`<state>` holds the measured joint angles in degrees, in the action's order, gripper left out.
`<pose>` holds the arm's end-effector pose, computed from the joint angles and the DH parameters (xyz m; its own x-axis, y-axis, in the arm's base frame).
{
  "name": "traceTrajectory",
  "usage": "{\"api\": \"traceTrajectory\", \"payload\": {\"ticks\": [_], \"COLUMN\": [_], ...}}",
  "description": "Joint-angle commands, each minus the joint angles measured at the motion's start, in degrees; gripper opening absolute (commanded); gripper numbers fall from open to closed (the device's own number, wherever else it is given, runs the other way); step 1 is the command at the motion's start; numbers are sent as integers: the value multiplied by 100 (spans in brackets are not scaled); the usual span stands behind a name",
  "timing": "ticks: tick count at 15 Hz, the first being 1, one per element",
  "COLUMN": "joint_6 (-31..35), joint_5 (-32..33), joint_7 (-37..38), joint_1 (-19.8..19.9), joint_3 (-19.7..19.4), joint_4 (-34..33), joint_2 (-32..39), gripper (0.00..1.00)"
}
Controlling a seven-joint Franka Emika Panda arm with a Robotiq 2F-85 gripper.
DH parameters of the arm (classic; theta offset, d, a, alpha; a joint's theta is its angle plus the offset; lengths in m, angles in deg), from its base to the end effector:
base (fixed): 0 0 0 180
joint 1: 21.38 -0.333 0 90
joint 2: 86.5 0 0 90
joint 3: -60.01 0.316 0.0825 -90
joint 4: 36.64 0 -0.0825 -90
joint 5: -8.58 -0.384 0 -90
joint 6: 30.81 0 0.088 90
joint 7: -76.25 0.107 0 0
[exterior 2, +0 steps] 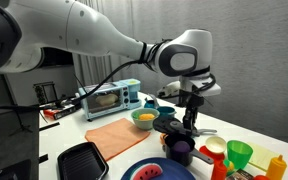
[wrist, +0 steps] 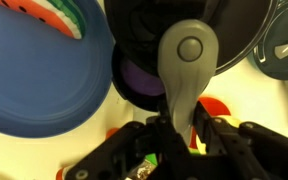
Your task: Remove the black lid from the black pot
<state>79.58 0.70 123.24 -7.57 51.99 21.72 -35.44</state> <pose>0.7380 -0.2441 0.3155 0.3673 -0.9301 0.0006 -0.9296 -0.3671 -0.0318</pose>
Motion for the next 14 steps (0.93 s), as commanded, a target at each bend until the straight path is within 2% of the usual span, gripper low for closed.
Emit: {"api": "traceTrajectory", "payload": {"ticks": [1, 7, 14], "joint_6": [-247, -79, 51], "joint_5": [27, 364, 679], "joint_7": [-579, -1439, -2056], "joint_1": [-4, -317, -981], "joint_3": [146, 225, 147], "joint_4": [169, 593, 1047], "joint_2": [-285, -501, -594], "gripper": [7, 7, 7]}}
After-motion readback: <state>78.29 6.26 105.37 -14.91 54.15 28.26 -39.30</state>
